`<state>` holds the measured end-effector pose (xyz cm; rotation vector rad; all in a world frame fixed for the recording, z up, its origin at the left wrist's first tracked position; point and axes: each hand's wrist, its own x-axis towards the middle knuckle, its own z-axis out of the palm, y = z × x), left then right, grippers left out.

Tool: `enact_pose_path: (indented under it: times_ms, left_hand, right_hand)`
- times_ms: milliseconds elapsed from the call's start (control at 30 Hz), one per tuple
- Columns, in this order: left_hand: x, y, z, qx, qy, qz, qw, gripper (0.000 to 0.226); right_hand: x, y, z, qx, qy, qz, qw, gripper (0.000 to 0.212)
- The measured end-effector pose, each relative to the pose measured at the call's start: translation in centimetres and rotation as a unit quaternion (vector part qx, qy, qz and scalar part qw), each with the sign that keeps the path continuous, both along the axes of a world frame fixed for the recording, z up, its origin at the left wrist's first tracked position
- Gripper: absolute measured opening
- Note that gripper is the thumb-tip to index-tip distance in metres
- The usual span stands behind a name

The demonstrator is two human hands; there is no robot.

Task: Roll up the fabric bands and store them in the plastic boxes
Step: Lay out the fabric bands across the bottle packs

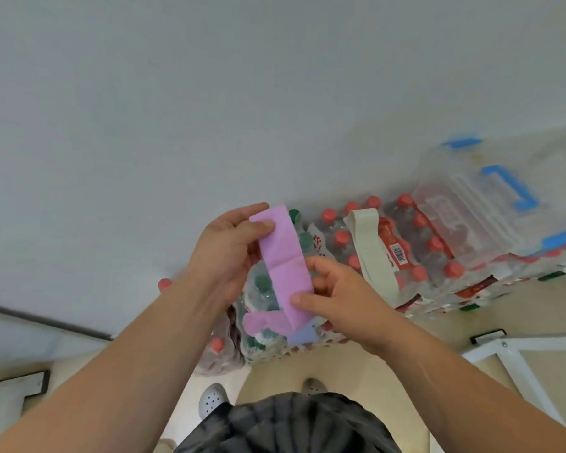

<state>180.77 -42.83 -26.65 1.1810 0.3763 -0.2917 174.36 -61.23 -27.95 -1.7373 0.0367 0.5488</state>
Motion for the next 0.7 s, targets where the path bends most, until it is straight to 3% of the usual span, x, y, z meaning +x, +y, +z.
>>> enact_pose_path:
  times_ms: [167, 333, 433, 567, 700]
  left_hand:
    - [1.8, -6.3, 1.0, 0.076, -0.048, 0.009, 0.996, 0.017]
    - [4.3, -8.4, -0.7, 0.249, -0.049, 0.001, 0.967, 0.012]
    - [5.9, -8.8, -2.7, 0.356, -0.049, -0.045, 0.932, 0.013]
    - [8.9, -8.2, -5.3, 0.475, -0.058, -0.099, 0.873, 0.013]
    - [11.4, -7.4, -7.1, 0.551, -0.086, -0.151, 0.816, 0.01]
  right_hand:
    - [-0.9, -6.7, -0.9, 0.01, 0.018, 0.013, 1.0, 0.039]
    - [-1.3, -8.5, -3.2, -0.061, 0.026, -0.041, 0.997, 0.038]
    - [-0.6, -8.0, -5.4, -0.129, 0.008, -0.077, 0.989, 0.029]
    - [0.7, -6.9, -7.4, -0.166, -0.007, -0.052, 0.985, 0.013]
    - [1.8, -5.7, -8.4, -0.187, 0.016, -0.021, 0.982, 0.026]
